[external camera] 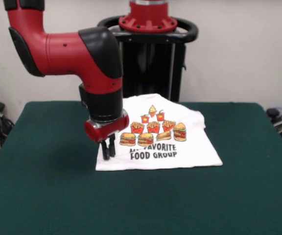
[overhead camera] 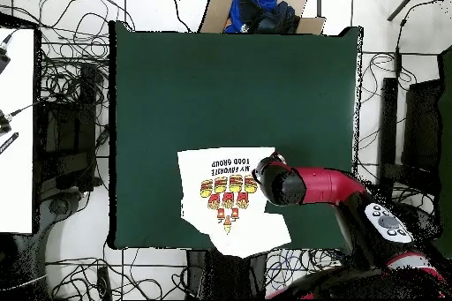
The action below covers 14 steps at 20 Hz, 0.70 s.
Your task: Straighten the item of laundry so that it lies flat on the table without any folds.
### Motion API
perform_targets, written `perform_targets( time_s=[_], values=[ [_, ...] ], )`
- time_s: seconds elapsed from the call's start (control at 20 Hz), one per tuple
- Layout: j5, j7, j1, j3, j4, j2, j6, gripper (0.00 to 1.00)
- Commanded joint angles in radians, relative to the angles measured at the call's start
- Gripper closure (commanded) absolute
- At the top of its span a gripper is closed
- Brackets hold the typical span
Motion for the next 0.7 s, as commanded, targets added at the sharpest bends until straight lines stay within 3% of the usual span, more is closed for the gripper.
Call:
perform_targets(
  time_s=[0.05, 0.7],
  values=[
    [-0.041, 0.091, 0.011, 0.033, -0.150, 0.033, -0.069, 1.00],
    [-0.064, 0.078, 0.014, 0.026, -0.238, 0.086, -0.075, 1.00]
  ],
)
